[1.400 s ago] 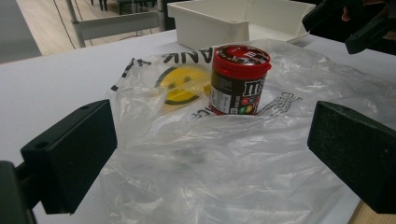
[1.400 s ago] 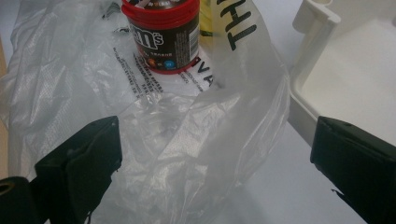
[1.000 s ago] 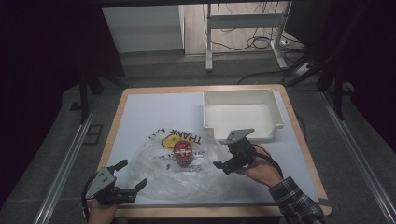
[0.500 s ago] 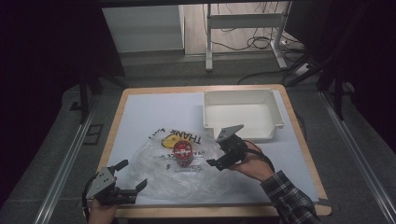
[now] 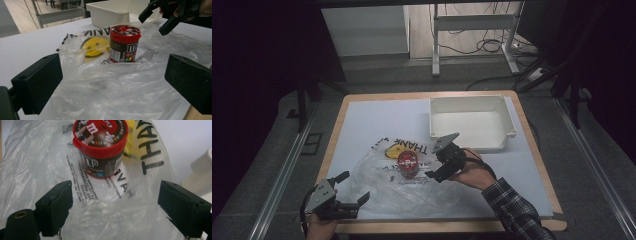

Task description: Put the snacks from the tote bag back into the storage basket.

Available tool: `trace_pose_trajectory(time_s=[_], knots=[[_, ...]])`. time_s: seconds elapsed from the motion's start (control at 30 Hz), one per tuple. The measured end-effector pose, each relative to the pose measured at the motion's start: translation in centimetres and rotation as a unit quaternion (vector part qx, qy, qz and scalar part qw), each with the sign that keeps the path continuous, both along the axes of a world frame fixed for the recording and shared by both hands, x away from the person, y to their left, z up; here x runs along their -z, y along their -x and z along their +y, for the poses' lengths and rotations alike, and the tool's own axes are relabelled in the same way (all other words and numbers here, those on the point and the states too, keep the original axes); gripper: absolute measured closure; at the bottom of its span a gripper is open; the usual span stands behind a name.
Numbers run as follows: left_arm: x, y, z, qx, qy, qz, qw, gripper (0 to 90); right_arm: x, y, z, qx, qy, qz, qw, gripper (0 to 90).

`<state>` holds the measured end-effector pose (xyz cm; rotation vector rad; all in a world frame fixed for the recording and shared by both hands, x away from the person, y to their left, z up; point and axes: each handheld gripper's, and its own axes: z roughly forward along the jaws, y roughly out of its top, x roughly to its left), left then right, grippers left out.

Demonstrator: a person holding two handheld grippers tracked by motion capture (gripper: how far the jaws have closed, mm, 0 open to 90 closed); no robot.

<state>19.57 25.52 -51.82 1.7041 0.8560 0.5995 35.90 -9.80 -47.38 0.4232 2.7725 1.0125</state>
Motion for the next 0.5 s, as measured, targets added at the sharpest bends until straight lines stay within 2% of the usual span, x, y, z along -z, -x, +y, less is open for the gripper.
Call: trace_pose_trajectory(time_s=[0.5], knots=[[0.0,0.0,0.0,0.001,-0.004,-0.001,1.0,1.3,0.7,-0.8,2.5,-0.036,0.004,0.002,0.9993,13.1]])
